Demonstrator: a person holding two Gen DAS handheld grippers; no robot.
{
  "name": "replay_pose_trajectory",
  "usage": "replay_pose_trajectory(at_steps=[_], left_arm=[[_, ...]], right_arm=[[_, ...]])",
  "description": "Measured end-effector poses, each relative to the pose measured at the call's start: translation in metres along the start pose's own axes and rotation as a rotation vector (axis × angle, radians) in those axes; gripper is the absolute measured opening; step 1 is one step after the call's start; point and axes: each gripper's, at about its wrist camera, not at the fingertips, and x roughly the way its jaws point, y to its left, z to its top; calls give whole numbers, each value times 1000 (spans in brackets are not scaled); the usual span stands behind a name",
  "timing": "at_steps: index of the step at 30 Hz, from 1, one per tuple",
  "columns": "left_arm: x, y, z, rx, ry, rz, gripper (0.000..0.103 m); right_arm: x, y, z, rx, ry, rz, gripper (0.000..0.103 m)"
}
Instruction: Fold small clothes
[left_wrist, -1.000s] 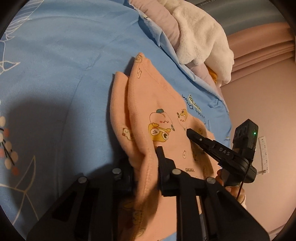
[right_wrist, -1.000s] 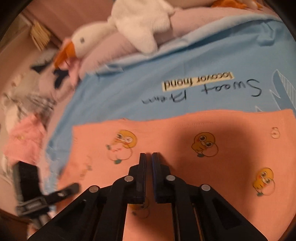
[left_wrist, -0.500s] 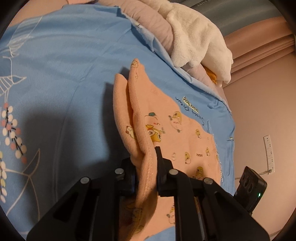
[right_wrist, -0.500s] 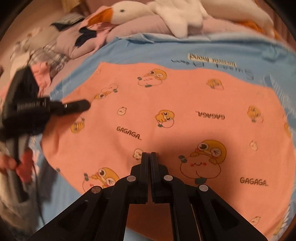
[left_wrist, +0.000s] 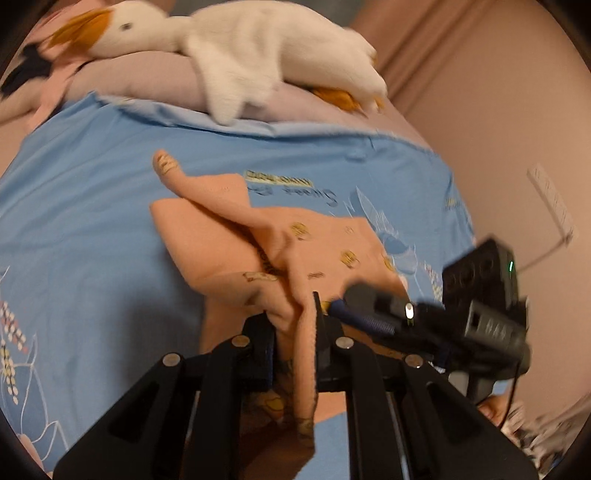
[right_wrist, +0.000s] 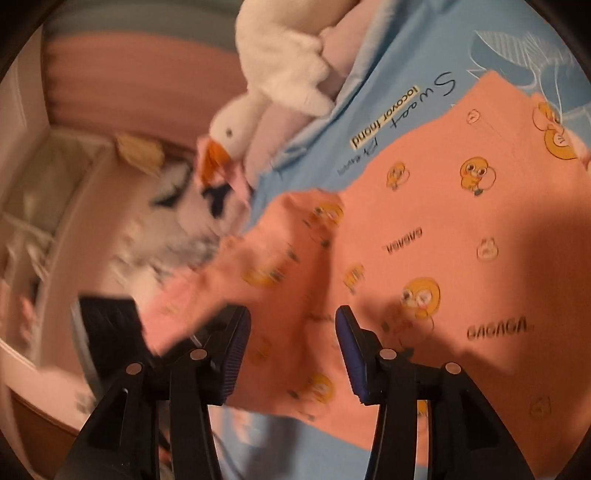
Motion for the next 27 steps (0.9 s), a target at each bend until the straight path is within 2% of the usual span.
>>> replay_pose_trajectory(at_steps=[2,4,8,9,12,15,16,17,18,20,23,27], left_arm=[[18,-19,-3,58,33,27,16],[38,-33,-7,75,81,11,32],[68,-36,-16,21,157,-163,48],[69,-35,-19,25,154,-168,49],[63,-29,-28,77,152,-121,47],[42,-11,-37,63,136,-124,49],[33,-5,-42,56,126,-119,49],[24,2,-46,45,115,-114,49],[11,16,-50,22,95,-110,49],[-4,31,-58,-18,74,-100,49],[-15,52,-62,-69,57,-63,50],[-23,72,-67,-118,56,-54,50]], right_arm=[[-7,0,4,25,-12,40,54],[-13,-6,9,62,-19,53,60],[-19,-22,13,116,-13,-10,64],[-18,-27,13,132,7,-27,64],[-25,-30,14,112,23,-33,64],[-17,-24,16,53,40,-90,64],[-11,-21,15,25,51,-136,60],[-7,-20,16,8,57,-168,49],[-2,-20,16,-17,69,-212,43],[8,-20,13,-61,91,-290,17],[10,-11,13,-134,79,-345,10],[-9,18,28,-245,43,-396,9]])
